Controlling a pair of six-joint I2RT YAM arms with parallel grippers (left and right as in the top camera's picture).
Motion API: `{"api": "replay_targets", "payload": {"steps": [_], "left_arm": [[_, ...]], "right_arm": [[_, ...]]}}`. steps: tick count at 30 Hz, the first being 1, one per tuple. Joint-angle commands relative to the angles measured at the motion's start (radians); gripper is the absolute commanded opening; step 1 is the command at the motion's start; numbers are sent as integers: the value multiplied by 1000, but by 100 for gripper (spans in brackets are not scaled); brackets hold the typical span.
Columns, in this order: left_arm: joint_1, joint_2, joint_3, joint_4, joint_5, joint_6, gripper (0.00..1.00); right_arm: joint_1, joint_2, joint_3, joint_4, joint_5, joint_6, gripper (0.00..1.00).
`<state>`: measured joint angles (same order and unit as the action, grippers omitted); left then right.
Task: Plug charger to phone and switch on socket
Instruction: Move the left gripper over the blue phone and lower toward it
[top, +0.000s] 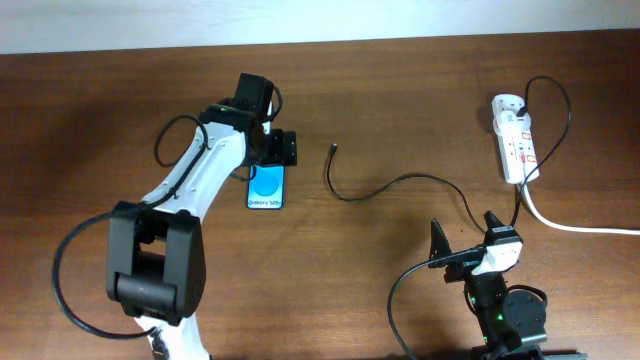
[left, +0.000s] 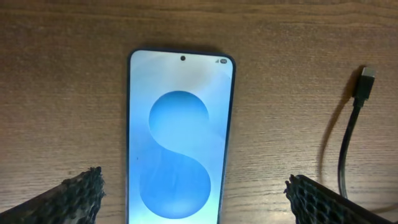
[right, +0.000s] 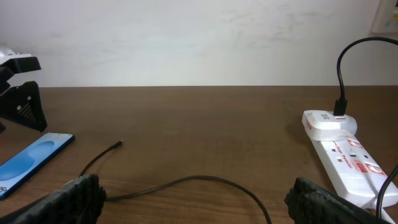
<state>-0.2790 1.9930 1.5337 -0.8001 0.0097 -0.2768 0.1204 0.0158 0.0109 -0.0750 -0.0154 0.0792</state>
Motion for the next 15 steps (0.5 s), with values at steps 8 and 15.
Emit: {"api": "replay_targets", "payload": {"steps": [8, 15], "left_arm": [[0, 85, 18, 28, -14, 66, 99], [0, 150, 18, 28, -14, 66, 99]], "right_arm": [[-3, -6, -5, -4, 2, 3, 98], [-3, -6, -5, -4, 2, 3, 98]]}}
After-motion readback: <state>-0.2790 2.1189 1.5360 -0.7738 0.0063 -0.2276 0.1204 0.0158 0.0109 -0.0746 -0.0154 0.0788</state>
